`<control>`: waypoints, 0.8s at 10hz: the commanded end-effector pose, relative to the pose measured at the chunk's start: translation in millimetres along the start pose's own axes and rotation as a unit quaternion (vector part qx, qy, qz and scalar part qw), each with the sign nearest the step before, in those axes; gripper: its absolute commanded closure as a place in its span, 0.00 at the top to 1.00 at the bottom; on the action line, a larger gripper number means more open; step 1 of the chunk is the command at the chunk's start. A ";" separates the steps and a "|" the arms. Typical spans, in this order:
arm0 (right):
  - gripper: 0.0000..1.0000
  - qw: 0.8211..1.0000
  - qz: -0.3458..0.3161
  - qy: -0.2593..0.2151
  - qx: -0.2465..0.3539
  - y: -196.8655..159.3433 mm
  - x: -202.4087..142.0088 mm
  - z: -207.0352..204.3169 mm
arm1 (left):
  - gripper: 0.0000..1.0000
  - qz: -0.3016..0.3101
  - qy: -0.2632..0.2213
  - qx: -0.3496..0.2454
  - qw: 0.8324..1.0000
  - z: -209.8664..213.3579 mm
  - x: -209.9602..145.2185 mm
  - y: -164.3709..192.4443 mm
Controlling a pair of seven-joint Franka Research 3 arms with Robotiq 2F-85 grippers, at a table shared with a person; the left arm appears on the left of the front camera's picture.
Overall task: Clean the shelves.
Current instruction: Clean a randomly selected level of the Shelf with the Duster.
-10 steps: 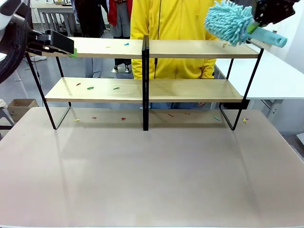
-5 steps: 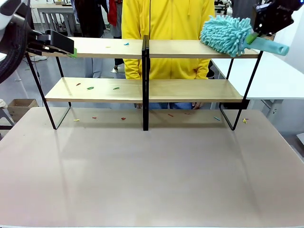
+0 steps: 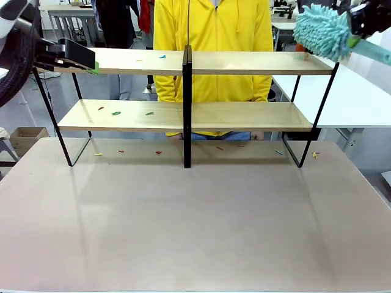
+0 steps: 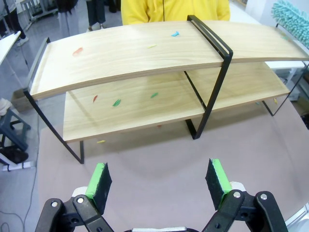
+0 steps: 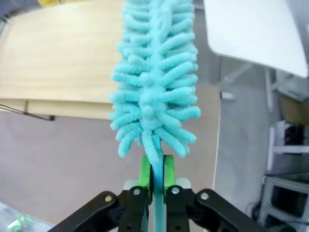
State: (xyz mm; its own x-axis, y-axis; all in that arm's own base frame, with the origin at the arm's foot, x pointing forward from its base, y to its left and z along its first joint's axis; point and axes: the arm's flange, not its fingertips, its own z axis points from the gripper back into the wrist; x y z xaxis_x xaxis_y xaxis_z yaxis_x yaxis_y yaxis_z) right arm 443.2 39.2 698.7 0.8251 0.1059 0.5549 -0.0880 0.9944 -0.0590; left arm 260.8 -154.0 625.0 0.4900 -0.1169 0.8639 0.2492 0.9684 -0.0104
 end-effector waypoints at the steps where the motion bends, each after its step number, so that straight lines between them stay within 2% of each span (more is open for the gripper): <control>1: 0.12 0.996 0.022 -0.037 0.081 7.7 -11.0 2.0 | 1.00 0.000 -0.001 0.005 1.000 0.8 0.1 0.3; 4: 0.12 0.979 0.015 0.003 0.205 1.6 -14.5 8.9 | 1.00 0.000 -0.001 0.005 1.000 0.8 0.1 0.3; 5: 0.12 0.960 0.018 0.021 0.277 -12.1 -19.2 31.2 | 1.00 0.000 -0.001 0.005 1.000 0.8 0.1 0.3; 6: 0.12 0.938 0.026 0.033 0.345 -36.3 -26.8 61.6 | 1.00 0.000 -0.001 0.005 1.000 0.8 0.1 0.3; 8: 0.12 0.911 0.045 0.052 0.406 -104.4 -52.1 113.0 | 1.00 0.000 -0.001 0.005 1.000 0.8 0.1 0.3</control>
State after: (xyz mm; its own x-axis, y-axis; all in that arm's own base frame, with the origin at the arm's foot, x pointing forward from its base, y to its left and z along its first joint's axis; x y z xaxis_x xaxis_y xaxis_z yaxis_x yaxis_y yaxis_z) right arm 347.2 -33.1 752.8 0.8216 0.2005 0.5337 -0.5025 0.6970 0.5116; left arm 260.4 -154.4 625.2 0.4888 -0.1180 0.8644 0.2500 0.9682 -0.0093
